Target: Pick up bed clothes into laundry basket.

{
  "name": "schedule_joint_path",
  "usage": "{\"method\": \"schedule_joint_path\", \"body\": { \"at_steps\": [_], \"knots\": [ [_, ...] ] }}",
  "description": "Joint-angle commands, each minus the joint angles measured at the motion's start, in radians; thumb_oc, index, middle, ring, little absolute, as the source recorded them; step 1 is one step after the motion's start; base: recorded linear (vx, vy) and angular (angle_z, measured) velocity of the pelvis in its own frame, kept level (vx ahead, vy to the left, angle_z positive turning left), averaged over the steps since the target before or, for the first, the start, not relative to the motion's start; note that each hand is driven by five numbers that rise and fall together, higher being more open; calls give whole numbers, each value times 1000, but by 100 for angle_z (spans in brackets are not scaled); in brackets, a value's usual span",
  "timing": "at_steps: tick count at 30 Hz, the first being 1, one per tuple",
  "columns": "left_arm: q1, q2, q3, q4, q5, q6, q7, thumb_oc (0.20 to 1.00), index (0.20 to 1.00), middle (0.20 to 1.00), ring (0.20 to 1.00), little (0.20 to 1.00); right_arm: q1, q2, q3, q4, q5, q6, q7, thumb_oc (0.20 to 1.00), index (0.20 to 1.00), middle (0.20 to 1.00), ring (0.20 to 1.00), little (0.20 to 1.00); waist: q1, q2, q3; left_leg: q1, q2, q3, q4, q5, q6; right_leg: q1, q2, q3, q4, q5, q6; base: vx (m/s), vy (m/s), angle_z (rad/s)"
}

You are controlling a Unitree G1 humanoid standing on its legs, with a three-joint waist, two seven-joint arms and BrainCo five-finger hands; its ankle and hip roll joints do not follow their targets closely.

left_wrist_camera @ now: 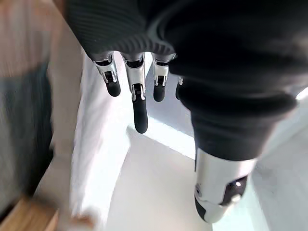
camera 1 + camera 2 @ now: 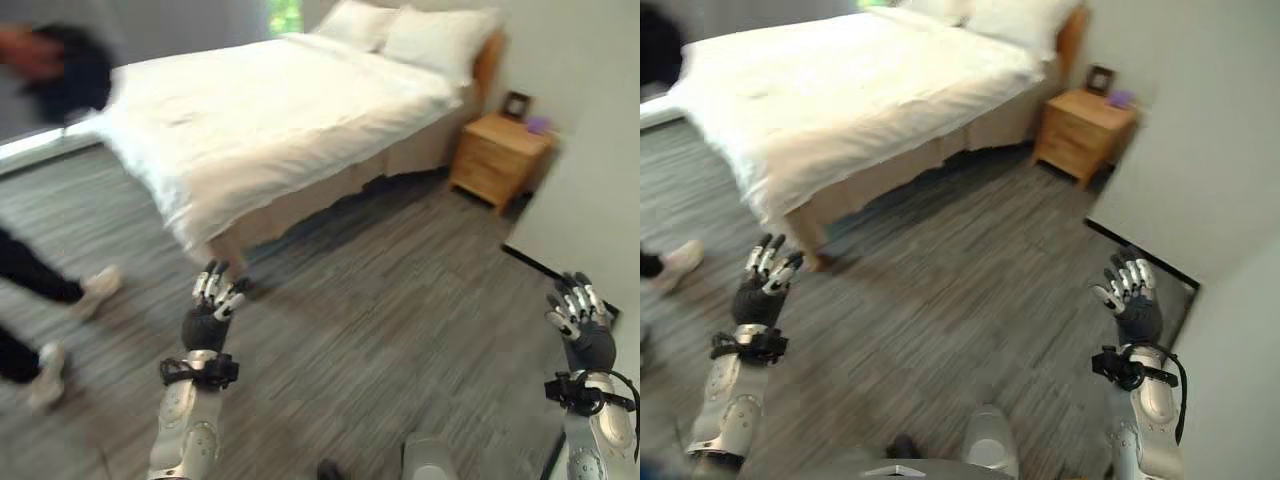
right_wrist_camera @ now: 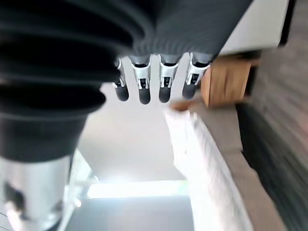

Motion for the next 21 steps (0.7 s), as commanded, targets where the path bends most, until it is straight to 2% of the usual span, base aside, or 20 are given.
{"method": "schedule_joint_path", "body": {
  "at_steps": [1, 2, 6, 15, 21],
  "knots": [
    [-31, 5, 23, -101, 31, -52, -8, 1000, 1000, 1000, 1000, 1000, -43, -78, -25, -69, -28, -45, -6, 1000, 1000, 1000, 1000, 1000, -17, 18, -15, 173, 59, -10, -302, 170, -74, 264, 58, -165, -215, 81, 2, 61, -160, 18],
    [-23, -6, 27, -103, 11, -48, -18, 1000, 1000, 1000, 1000, 1000, -43, -81, -22, -81, -25, -45, 2, 1000, 1000, 1000, 1000, 1000, -7, 19, -23, 183, 66, -7, -316, 179, -82, 279, 71, -160, -237, 85, 2, 43, -157, -1],
    [1, -28, -12, -93, 6, -25, -44, 1000, 1000, 1000, 1000, 1000, -49, -99, 9, -64, -28, -31, 13, 1000, 1000, 1000, 1000, 1000, 19, 29, -54, 186, 107, -37, -326, 212, -118, 352, 107, -212, -302, 67, -17, 35, -158, -25],
    [34, -39, -1, -91, 4, -20, -43, 1000, 1000, 1000, 1000, 1000, -44, -86, 30, -64, -44, -26, 14, 1000, 1000, 1000, 1000, 1000, 33, 41, -73, 205, 113, -59, -379, 244, -132, 376, 123, -244, -307, 52, -31, 1, -22, 11],
    [43, -52, 1, -90, 6, -25, -37, 1000, 1000, 1000, 1000, 1000, -57, -84, 37, -61, -58, -33, 0, 1000, 1000, 1000, 1000, 1000, 33, 39, -78, 213, 117, -57, -380, 242, -136, 381, 127, -245, -308, 52, -36, 1, 0, 1]
  ]
}}
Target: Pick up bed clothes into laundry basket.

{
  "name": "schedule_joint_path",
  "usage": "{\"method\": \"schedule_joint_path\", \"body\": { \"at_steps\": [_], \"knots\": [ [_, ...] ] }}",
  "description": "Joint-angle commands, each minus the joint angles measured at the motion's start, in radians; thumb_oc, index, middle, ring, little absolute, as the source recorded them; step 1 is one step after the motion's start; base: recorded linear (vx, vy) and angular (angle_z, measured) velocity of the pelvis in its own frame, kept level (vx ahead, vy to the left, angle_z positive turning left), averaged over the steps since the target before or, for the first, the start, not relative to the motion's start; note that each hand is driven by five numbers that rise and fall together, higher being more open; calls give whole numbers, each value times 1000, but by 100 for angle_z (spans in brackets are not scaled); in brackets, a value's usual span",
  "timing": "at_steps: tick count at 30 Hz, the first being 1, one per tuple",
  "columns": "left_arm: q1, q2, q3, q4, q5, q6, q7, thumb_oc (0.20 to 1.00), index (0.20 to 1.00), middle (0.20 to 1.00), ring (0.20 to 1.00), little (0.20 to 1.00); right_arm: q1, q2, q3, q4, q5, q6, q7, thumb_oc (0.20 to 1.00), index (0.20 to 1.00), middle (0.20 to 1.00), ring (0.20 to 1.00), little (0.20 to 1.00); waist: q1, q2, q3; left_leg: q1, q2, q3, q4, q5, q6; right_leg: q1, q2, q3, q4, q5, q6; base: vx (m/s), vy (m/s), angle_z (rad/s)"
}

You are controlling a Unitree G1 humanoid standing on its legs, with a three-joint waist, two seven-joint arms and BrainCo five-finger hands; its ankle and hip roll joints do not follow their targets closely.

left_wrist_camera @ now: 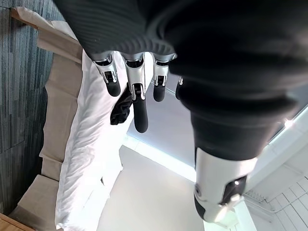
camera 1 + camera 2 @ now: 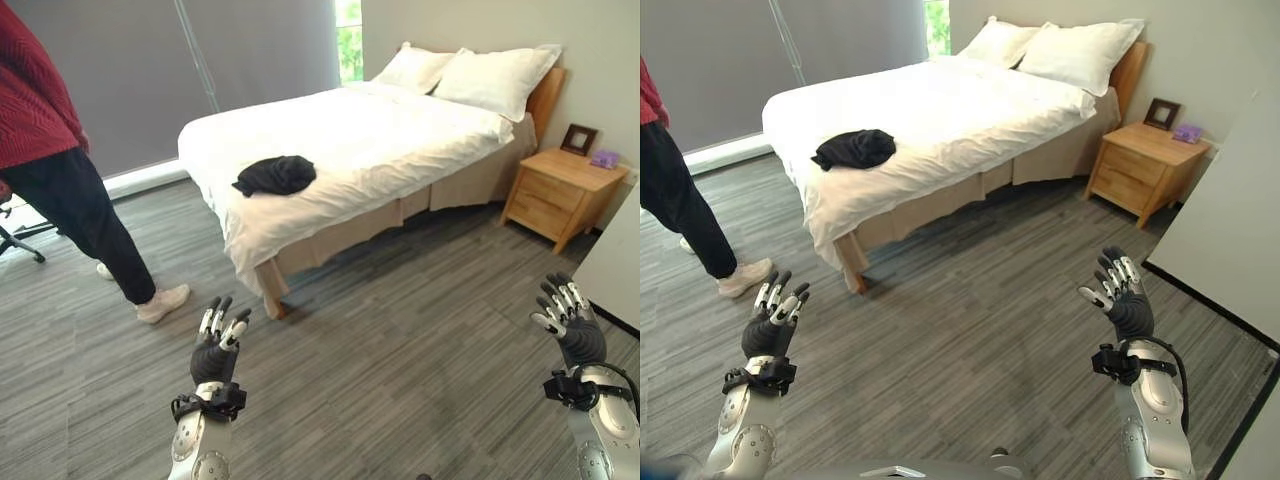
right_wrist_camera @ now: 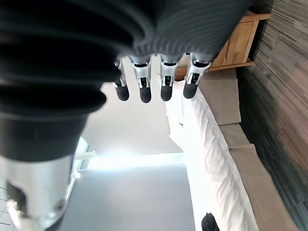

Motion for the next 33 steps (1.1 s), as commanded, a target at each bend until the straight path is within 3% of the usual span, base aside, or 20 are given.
{"method": "schedule_joint_path", "body": {
  "at_steps": [1, 3, 4, 11, 13, 15, 18, 21, 23, 25, 26, 27, 28, 29, 30, 31, 33],
  "knots": [
    [-46, 36, 56, -54, 9, -42, -7, 1000, 1000, 1000, 1000, 1000, -60, -8, -14, -43, -26, -52, -13, 1000, 1000, 1000, 1000, 1000, -17, -36, 13, -51, 65, -41, 64, 33, -53, 119, -44, 6, -54, -82, 44, 0, 0, 0],
    [-46, 31, 54, -49, 10, -43, -5, 1000, 1000, 1000, 1000, 1000, -69, -14, -11, -40, -16, -51, -10, 1000, 1000, 1000, 1000, 1000, -16, -39, 19, -53, 65, -41, 70, 30, -52, 113, -47, 10, -42, -83, 45, 0, 0, 0],
    [-113, 89, 20, -10, 334, -30, 175, 1000, 1000, 1000, 1000, 1000, -35, 57, 30, 53, 105, -111, -62, 1000, 1000, 1000, 1000, 1000, -43, -29, 73, 117, -6, 91, -142, 30, -14, 55, -61, -120, 23, -32, 75, -5, 37, -1],
    [-98, 95, 61, -31, 338, -38, 184, 1000, 1000, 1000, 1000, 1000, -50, 39, 43, 38, 80, -91, -57, 1000, 1000, 1000, 1000, 1000, -19, -42, 79, 118, -25, 94, -127, 6, 2, 70, -84, -124, 9, -21, 86, 36, 57, -5],
    [-87, 93, 84, -34, 333, -45, 196, 1000, 1000, 1000, 1000, 1000, -68, 33, 54, 38, 63, -85, -63, 1000, 1000, 1000, 1000, 1000, -2, -38, 87, 114, -39, 77, -93, -37, 10, 76, -103, -114, 19, -24, 106, 123, 134, -19],
    [-86, 95, 94, -36, 341, -48, 207, 1000, 1000, 1000, 1000, 1000, -84, 42, 55, 44, 64, -89, -72, 1000, 1000, 1000, 1000, 1000, 5, -38, 98, 96, -52, 85, -79, -30, 26, 66, -124, -127, 41, -9, 102, 13, 107, -1],
    [-95, 103, 110, -16, 338, -56, 229, 1000, 1000, 1000, 1000, 1000, -90, 54, 63, 27, 74, -94, -66, 1000, 1000, 1000, 1000, 1000, 4, -30, 118, 88, -73, 72, -61, -50, 50, 20, -156, -97, 172, -6, 107, 39, 172, 5],
    [-116, 104, 91, -2, 342, -50, 237, 1000, 1000, 1000, 1000, 1000, -72, 58, 87, 23, 74, -91, -51, 1000, 1000, 1000, 1000, 1000, -19, -19, 151, 106, -104, 55, -47, -77, 89, -72, -175, -29, 409, 58, 114, 93, 243, 7],
    [-115, 109, 74, -4, 345, -50, 216, 1000, 1000, 1000, 1000, 1000, -53, 60, 86, 13, 80, -91, -36, 1000, 1000, 1000, 1000, 1000, -46, -4, 175, 131, -115, 36, -54, -89, 110, -150, -167, 25, 548, 104, 115, 135, 234, 17],
    [-136, 118, 51, -8, 343, -51, 212, 1000, 1000, 1000, 1000, 1000, -33, 74, 82, 21, 84, -93, -41, 1000, 1000, 1000, 1000, 1000, -86, 17, 195, 166, -122, 23, -65, -109, 115, -275, -142, 89, 650, 79, 106, 342, 193, 33],
    [-143, 114, 45, -20, 323, -52, 208, 1000, 1000, 1000, 1000, 1000, -29, 82, 82, 23, 97, -95, -45, 1000, 1000, 1000, 1000, 1000, -93, 22, 192, 183, -126, 12, -70, -134, 109, -290, -162, 84, 623, 69, 120, 429, 73, 28],
    [-152, 104, 36, -40, 283, -58, 200, 1000, 1000, 1000, 1000, 1000, -23, 87, 81, 17, 113, -96, -40, 1000, 1000, 1000, 1000, 1000, -106, 17, 194, 184, -126, 18, -66, -132, 101, -306, -184, 63, 563, 87, 110, 397, -61, 14],
    [-177, 99, 25, -39, 239, -67, 181, 1000, 1000, 1000, 1000, 1000, -20, 85, 77, 22, 125, -96, -35, 1000, 1000, 1000, 1000, 1000, -130, 15, 191, 203, -125, 5, -71, -149, 81, -318, -187, 61, 432, 90, 113, 540, -208, 19],
    [-203, 100, -2, -47, 231, -73, 179, 1000, 1000, 1000, 1000, 1000, -10, 74, 70, 23, 123, -97, -40, 1000, 1000, 1000, 1000, 1000, -160, 9, 186, 242, -123, -11, -84, -171, 48, -300, -175, 67, 199, 97, 127, 853, -270, 40],
    [-242, 97, -34, -46, 203, -80, 171, 1000, 1000, 1000, 1000, 1000, -5, 76, 73, 24, 127, -98, -45, 1000, 1000, 1000, 1000, 1000, -172, 10, 177, 300, -121, -31, -92, -204, 10, -307, -173, 36, -6, 115, 162, 876, -324, 66],
    [-265, 91, -39, -47, 183, -86, 167, 1000, 1000, 1000, 1000, 1000, -13, 74, 78, 24, 125, -98, -43, 1000, 1000, 1000, 1000, 1000, -174, 9, 177, 337, -110, -20, -100, -204, -13, -308, -189, -47, -78, 157, 171, 722, -233, 78],
    [-269, 71, -48, -63, 124, -84, 150, 1000, 1000, 1000, 1000, 1000, -23, 58, 91, 30, 115, -93, -43, 1000, 1000, 1000, 1000, 1000, -161, 15, 163, 376, -101, -29, -77, -206, -32, -274, -187, -159, -21, 145, 174, 542, -228, 42]
  ]
}}
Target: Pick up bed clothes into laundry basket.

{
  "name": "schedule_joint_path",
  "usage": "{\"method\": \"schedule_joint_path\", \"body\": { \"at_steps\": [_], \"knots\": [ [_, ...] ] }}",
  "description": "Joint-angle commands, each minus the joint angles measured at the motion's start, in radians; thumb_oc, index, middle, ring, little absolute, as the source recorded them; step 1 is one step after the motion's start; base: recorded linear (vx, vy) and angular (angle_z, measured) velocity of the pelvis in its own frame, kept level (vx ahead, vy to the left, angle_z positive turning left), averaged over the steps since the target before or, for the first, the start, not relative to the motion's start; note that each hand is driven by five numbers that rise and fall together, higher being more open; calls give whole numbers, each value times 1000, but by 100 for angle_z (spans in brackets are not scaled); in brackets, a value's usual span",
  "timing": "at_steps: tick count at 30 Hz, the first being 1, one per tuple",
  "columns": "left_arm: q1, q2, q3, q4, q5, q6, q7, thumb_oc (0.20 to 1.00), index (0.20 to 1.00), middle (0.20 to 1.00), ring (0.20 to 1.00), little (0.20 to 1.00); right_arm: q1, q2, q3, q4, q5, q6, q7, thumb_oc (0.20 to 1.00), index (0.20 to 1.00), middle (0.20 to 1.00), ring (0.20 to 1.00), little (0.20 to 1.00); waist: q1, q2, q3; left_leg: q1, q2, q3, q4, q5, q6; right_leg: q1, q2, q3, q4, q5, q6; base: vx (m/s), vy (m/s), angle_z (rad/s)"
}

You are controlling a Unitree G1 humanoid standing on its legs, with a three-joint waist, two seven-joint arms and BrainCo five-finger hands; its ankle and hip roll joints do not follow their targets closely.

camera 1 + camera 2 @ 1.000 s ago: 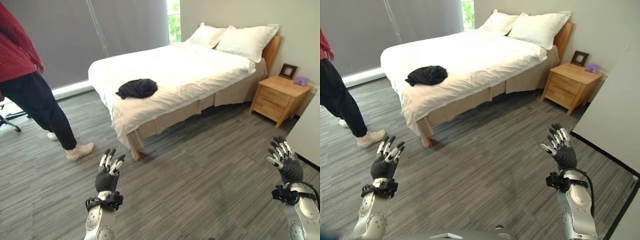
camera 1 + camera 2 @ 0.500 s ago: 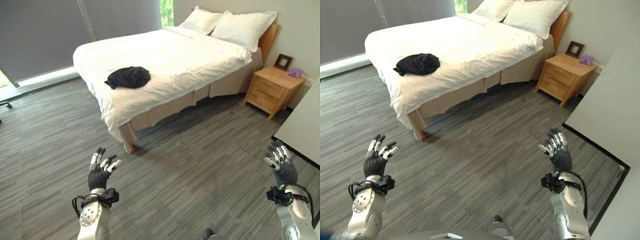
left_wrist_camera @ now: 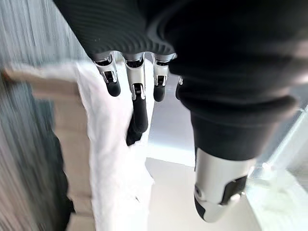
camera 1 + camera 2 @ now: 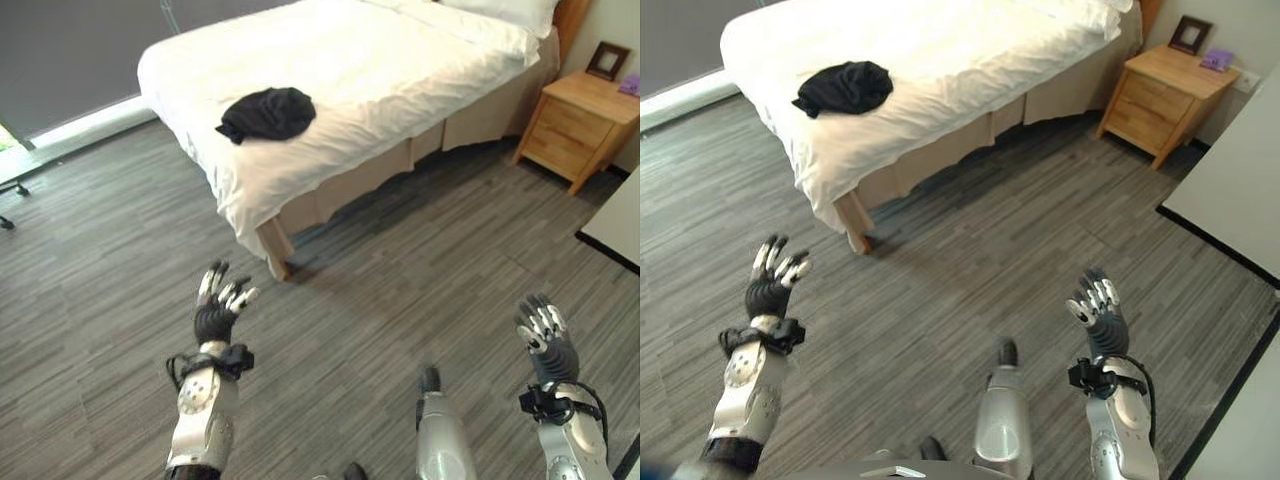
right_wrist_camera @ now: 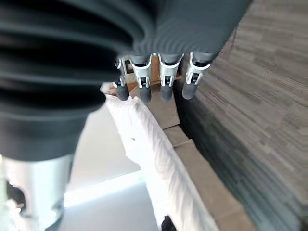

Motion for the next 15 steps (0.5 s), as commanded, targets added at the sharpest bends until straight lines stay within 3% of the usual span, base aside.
{"method": "schedule_joint_path", "body": {
  "at_steps": [1, 2, 3, 4, 5, 6, 7, 8, 9, 10, 11, 12, 15],
  "knots": [
    [16, 25, 30, -80, -106, -55, -57, 1000, 1000, 1000, 1000, 1000, -79, -72, 18, 4, 13, -56, 1, 1000, 1000, 1000, 1000, 1000, -27, 17, -60, 326, 79, 48, -70, -11, -137, 28, 2, -97, 162, 152, -1, 397, -199, 12],
    [16, 25, 30, -80, -106, -55, -57, 1000, 1000, 1000, 1000, 1000, -79, -72, 18, 4, 13, -56, 1, 1000, 1000, 1000, 1000, 1000, -27, 17, -60, 326, 79, 48, -70, -11, -137, 28, 2, -97, 162, 152, -1, 565, -391, 9],
    [0, 10, 1, -97, -123, -68, -66, 1000, 1000, 1000, 1000, 1000, -107, -105, 47, 22, 16, -55, 9, 1000, 1000, 1000, 1000, 1000, -39, 3, -71, 245, 135, 53, 182, 149, -203, 72, 58, -60, 175, 144, -63, 554, -454, 28],
    [-12, 6, -10, -99, -131, -72, -62, 1000, 1000, 1000, 1000, 1000, -130, -119, 55, 15, 31, -63, 12, 1000, 1000, 1000, 1000, 1000, -29, -3, -67, 155, 195, 63, 355, 271, -242, 108, 85, -77, 182, 110, -101, 677, -593, 55],
    [-12, 7, -18, -109, -149, -70, -70, 1000, 1000, 1000, 1000, 1000, -132, -129, 56, 9, 52, -71, 9, 1000, 1000, 1000, 1000, 1000, -18, -17, -60, 59, 236, 60, 504, 345, -257, 152, 108, -67, 162, 81, -138, 433, -481, 93],
    [-25, 10, -29, -121, -177, -76, -77, 1000, 1000, 1000, 1000, 1000, -129, -136, 50, 6, 89, -85, 14, 1000, 1000, 1000, 1000, 1000, 10, -37, -40, -35, 256, 37, 668, 380, -265, 208, 138, -54, 139, 51, -185, 402, -463, 63],
    [-29, 7, -40, -129, -187, -77, -70, 1000, 1000, 1000, 1000, 1000, -141, -142, 50, 14, 93, -91, 4, 1000, 1000, 1000, 1000, 1000, 35, -53, -29, -74, 272, 40, 725, 367, -249, 242, 156, -53, 129, 18, -204, 570, -522, -4],
    [-40, 2, -49, -112, -187, -74, -65, 1000, 1000, 1000, 1000, 1000, -157, -157, 48, 25, 75, -93, -20, 1000, 1000, 1000, 1000, 1000, 61, -75, -15, -176, 340, 62, 733, 337, -232, 308, 175, -38, 106, -7, -216, 443, -349, -70],
    [-40, 2, -49, -112, -187, -74, -65, 1000, 1000, 1000, 1000, 1000, -157, -158, 48, 25, 75, -93, -21, 1000, 1000, 1000, 1000, 1000, 62, -72, -13, -176, 344, 61, 736, 334, -233, 310, 178, -38, 105, -6, -217, 431, -255, -57],
    [-36, 1, -49, -111, -187, -67, -70, 1000, 1000, 1000, 1000, 1000, -159, -166, 44, 23, 62, -93, -28, 1000, 1000, 1000, 1000, 1000, 75, -78, -11, -216, 378, 83, 694, 338, -238, 336, 183, -38, 99, -25, -219, 281, -88, -21],
    [-29, 6, -43, -114, -182, -68, -71, 1000, 1000, 1000, 1000, 1000, -167, -168, 46, 16, 67, -95, -22, 1000, 1000, 1000, 1000, 1000, 88, -80, -11, -247, 409, 98, 629, 346, -241, 356, 185, -36, 96, -36, -213, 464, -76, -2],
    [-17, 14, -31, -113, -175, -69, -66, 1000, 1000, 1000, 1000, 1000, -165, -171, 48, 12, 66, -100, -11, 1000, 1000, 1000, 1000, 1000, 94, -70, -15, -252, 440, 124, 465, 378, -243, 368, 194, -39, 97, -47, -205, 466, -7, -24],
    [17, 14, -3, -112, -178, -71, -71, 1000, 1000, 1000, 1000, 1000, -159, -183, 56, 18, 16, -93, -1, 1000, 1000, 1000, 1000, 1000, 107, -60, -31, -214, 394, 126, 150, 401, -235, 398, 200, -6, 100, -80, -181, 543, 146, -51]
  ]
}}
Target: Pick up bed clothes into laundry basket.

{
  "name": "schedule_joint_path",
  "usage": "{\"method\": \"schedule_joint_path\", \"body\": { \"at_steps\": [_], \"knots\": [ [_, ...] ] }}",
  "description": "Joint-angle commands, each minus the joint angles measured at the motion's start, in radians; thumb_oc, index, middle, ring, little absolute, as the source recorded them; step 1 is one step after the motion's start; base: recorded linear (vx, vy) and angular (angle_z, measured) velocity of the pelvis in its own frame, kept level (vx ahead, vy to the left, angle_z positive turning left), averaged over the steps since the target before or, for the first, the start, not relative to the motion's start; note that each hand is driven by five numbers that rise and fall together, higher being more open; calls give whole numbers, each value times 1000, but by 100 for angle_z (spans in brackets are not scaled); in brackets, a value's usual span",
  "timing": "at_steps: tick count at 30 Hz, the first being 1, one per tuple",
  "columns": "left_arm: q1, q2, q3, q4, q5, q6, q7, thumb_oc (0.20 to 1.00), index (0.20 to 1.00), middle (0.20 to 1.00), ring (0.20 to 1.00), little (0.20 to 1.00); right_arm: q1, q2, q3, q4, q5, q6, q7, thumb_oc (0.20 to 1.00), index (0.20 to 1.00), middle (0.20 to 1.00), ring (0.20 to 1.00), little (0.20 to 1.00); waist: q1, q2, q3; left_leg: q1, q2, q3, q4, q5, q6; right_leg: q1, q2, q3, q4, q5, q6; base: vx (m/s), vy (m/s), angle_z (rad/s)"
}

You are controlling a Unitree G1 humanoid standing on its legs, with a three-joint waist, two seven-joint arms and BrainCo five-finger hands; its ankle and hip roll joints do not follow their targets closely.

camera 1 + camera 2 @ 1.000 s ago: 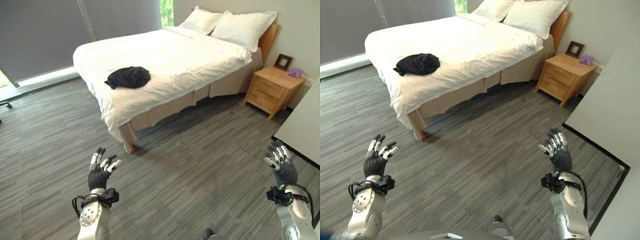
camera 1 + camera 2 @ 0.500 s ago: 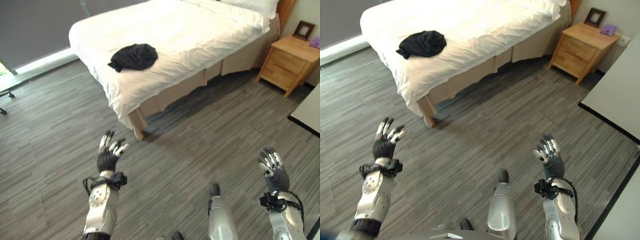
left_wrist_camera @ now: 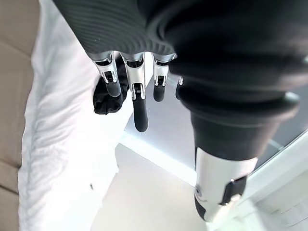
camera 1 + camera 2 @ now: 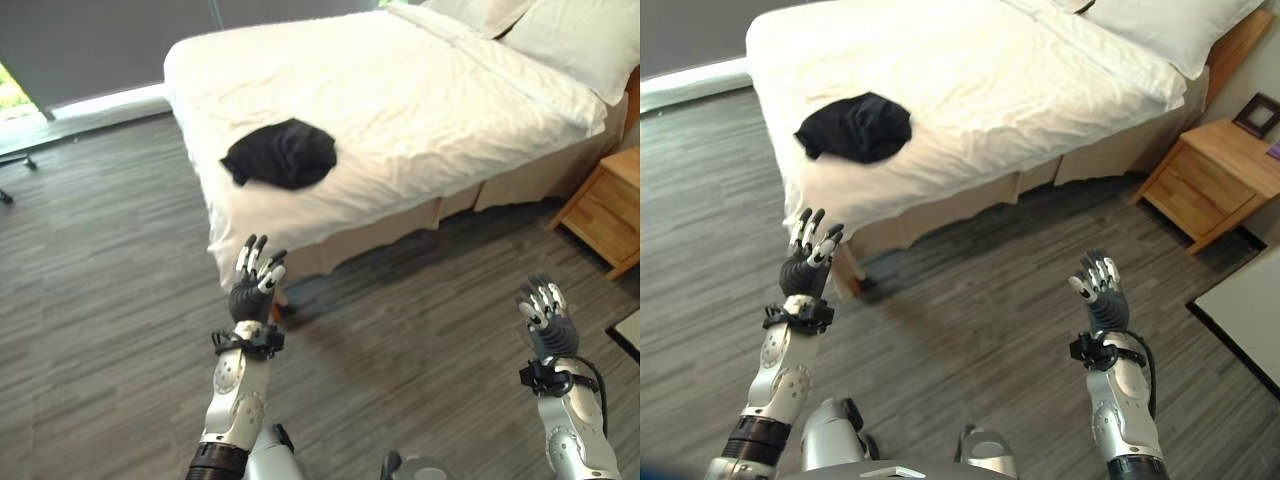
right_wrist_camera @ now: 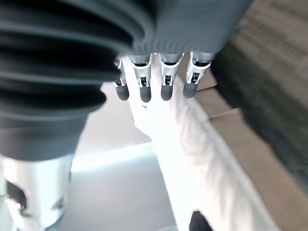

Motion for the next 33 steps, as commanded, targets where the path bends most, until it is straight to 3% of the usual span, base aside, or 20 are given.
{"method": "schedule_joint_path", "body": {
  "at_steps": [1, 4, 6, 7, 8, 11, 12, 14, 17, 18, 19, 20, 22, 26, 29, 30, 33],
  "knots": [
    [-18, 4, 51, -60, 0, -59, -1, 1000, 1000, 1000, 1000, 1000, -9, -81, -9, -48, -37, -51, 24, 1000, 1000, 1000, 1000, 1000, -4, 60, -16, 274, -9, -36, -295, 103, -93, -97, -1, 41, -32, 65, 48, 596, 198, -35],
    [-15, -1, 61, -58, 13, -62, 4, 1000, 1000, 1000, 1000, 1000, -16, -76, 0, -49, -42, -45, 37, 1000, 1000, 1000, 1000, 1000, 11, 60, -26, 291, -26, -4, -308, 101, -87, -66, -7, 51, -16, 40, 50, 443, 111, -107],
    [4, 4, 85, -59, 20, -61, 2, 1000, 1000, 1000, 1000, 1000, -11, -60, 1, -41, -68, -32, 37, 1000, 1000, 1000, 1000, 1000, 19, 60, -52, 309, -45, 25, -289, 50, -65, -51, -30, 61, 21, 12, 64, 449, 155, -90],
    [3, 11, 88, -62, 40, -61, 11, 1000, 1000, 1000, 1000, 1000, -11, -56, 5, -36, -78, -32, 32, 1000, 1000, 1000, 1000, 1000, 30, 61, -54, 304, -71, 11, -274, 35, -51, -56, -46, 69, 67, 21, 75, 456, 223, -4],
    [-3, 20, 95, -67, 53, -59, 22, 1000, 1000, 1000, 1000, 1000, -8, -43, 2, -35, -73, -27, 35, 1000, 1000, 1000, 1000, 1000, 28, 56, -59, 325, -101, 19, -278, -14, -38, -76, -79, 64, 167, 29, 100, 403, 259, -24],
    [-24, 73, 98, -98, 143, -62, 36, 1000, 1000, 1000, 1000, 1000, -11, -22, 6, -40, -89, -28, 50, 1000, 1000, 1000, 1000, 1000, 5, 65, -36, 388, -175, 54, -299, -70, 32, -223, -151, 111, 435, 170, 172, 290, 305, -34],
    [-59, 162, 114, -137, 253, -68, 64, 1000, 1000, 1000, 1000, 1000, -3, 0, -1, -43, -72, -33, 50, 1000, 1000, 1000, 1000, 1000, -25, 92, -16, 422, -194, 43, -317, -89, 45, -299, -164, 153, 502, 195, 172, 361, 271, 11],
    [-114, 252, 133, -153, 347, -76, 62, 1000, 1000, 1000, 1000, 1000, 13, 2, 1, -38, -61, -23, 81, 1000, 1000, 1000, 1000, 1000, -41, 112, -28, 456, -217, 33, -349, -111, 24, -310, -243, 120, 306, 172, 161, 292, 83, 48],
    [-127, 279, 136, -147, 380, -81, 72, 1000, 1000, 1000, 1000, 1000, 21, -2, -6, -34, -71, -19, 85, 1000, 1000, 1000, 1000, 1000, -53, 113, -31, 448, -217, 30, -350, -99, 25, -290, -238, 98, 196, 196, 148, 105, -46, 24],
    [-146, 336, 156, -122, 479, -73, 101, 1000, 1000, 1000, 1000, 1000, 31, -12, -12, -27, -74, -18, 95, 1000, 1000, 1000, 1000, 1000, -63, 109, -45, 461, -227, 27, -351, -114, 17, -304, -220, 121, 86, 193, 152, 275, -103, 52],
    [-196, 479, 188, -52, 749, 1, 190, 1000, 1000, 1000, 1000, 1000, 56, -19, -17, -37, -57, -4, 122, 1000, 1000, 1000, 1000, 1000, -54, 84, -65, 480, -230, 13, -344, -122, 7, -258, -222, 123, 64, 215, 177, 274, -102, 60],
    [-199, 479, 185, -50, 751, 1, 192, 1000, 1000, 1000, 1000, 1000, 57, -18, -18, -37, -57, -3, 122, 1000, 1000, 1000, 1000, 1000, -53, 83, -64, 482, -231, 13, -345, -122, 8, -257, -223, 122, 63, 215, 178, 198, -115, 54],
    [-237, 537, 185, 44, 884, 32, 203, 1000, 1000, 1000, 1000, 1000, 50, -37, -16, -43, -64, -5, 131, 1000, 1000, 1000, 1000, 1000, -54, 87, -76, 479, -221, 1, -356, -109, -2, -231, -201, 122, 22, 204, 174, 87, -97, 48],
    [-312, 706, 139, 219, 1189, 160, 235, 1000, 1000, 1000, 1000, 1000, 56, -80, -5, -41, -80, 15, 148, 1000, 1000, 1000, 1000, 1000, -52, 99, -102, 478, -199, -8, -360, -91, -20, -174, -166, 96, -31, 168, 157, 97, -111, 13],
    [-306, 750, 129, 253, 1271, 194, 206, 1000, 1000, 1000, 1000, 1000, 67, -80, -5, -40, -79, 26, 153, 1000, 1000, 1000, 1000, 1000, -49, 104, -109, 490, -191, -14, -364, -90, -27, -151, -159, 87, -35, 152, 154, 89, -89, 13],
    [-311, 791, 97, 371, 1326, 208, 192, 1000, 1000, 1000, 1000, 1000, 79, -76, 15, -38, -62, 38, 173, 1000, 1000, 1000, 1000, 1000, -51, 107, -114, 502, -181, -10, -380, -78, -37, -128, -144, 78, -53, 141, 148, 81, -131, 12],
    [-364, 786, 24, 496, 1333, 215, 178, 1000, 1000, 1000, 1000, 1000, 96, -81, 40, -38, -45, 42, 188, 1000, 1000, 1000, 1000, 1000, -57, 110, -116, 511, -180, -7, -395, -69, -40, -121, -136, 74, -60, 137, 147, 46, -68, 10]
  ]
}}
